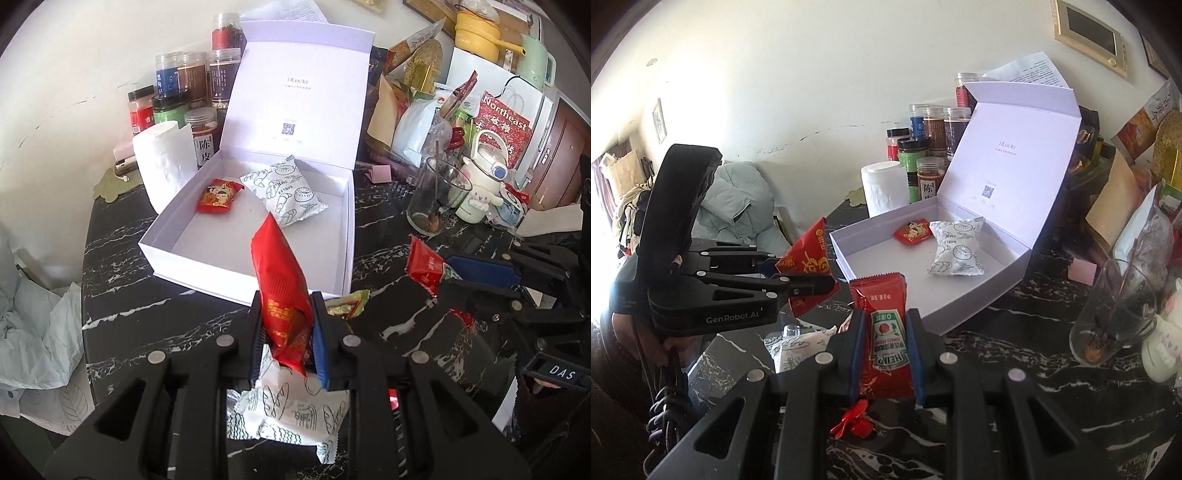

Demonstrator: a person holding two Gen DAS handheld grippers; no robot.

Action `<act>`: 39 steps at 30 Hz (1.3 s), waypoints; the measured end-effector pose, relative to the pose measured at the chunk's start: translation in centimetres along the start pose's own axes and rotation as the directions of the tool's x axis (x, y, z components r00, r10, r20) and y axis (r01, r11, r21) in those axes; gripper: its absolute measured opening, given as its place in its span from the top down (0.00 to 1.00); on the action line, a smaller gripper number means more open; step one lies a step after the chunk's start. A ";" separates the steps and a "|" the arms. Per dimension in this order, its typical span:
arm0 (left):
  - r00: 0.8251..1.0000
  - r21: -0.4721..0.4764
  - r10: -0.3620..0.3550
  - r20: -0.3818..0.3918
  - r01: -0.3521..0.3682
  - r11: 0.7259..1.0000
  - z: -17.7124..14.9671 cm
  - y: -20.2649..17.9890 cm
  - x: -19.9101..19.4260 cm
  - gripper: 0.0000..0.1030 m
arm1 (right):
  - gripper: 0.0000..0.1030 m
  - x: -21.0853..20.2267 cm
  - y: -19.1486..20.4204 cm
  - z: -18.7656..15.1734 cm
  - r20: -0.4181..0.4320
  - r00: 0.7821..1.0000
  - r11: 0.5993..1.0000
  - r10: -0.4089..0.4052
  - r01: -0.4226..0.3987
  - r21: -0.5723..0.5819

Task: Organize objects
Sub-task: 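Carry the red candy packet and ketchup sachet toward the white box, then lower both packets into the white box and open both grippers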

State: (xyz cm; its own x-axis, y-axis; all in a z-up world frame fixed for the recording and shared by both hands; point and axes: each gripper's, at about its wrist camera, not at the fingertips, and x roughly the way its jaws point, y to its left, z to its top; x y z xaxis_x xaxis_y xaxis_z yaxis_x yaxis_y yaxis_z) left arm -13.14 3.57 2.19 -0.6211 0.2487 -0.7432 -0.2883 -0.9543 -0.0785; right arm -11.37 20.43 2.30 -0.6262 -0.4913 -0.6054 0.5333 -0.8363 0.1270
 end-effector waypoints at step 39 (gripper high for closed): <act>0.995 0.022 0.042 0.086 -0.044 0.999 14.1 3.9 9.4 0.79 | 0.79 8.7 -10.1 12.9 0.098 0.995 0.999 -0.035 0.033 0.025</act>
State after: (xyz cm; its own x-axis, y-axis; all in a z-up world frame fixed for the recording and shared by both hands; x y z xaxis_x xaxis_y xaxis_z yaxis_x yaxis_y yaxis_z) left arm -30.36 4.52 4.27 -0.6932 0.2218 -0.6857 -0.2768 -0.9604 -0.0308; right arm -29.55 21.51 5.92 -0.6972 -0.4827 -0.5300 0.4977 -0.8580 0.1267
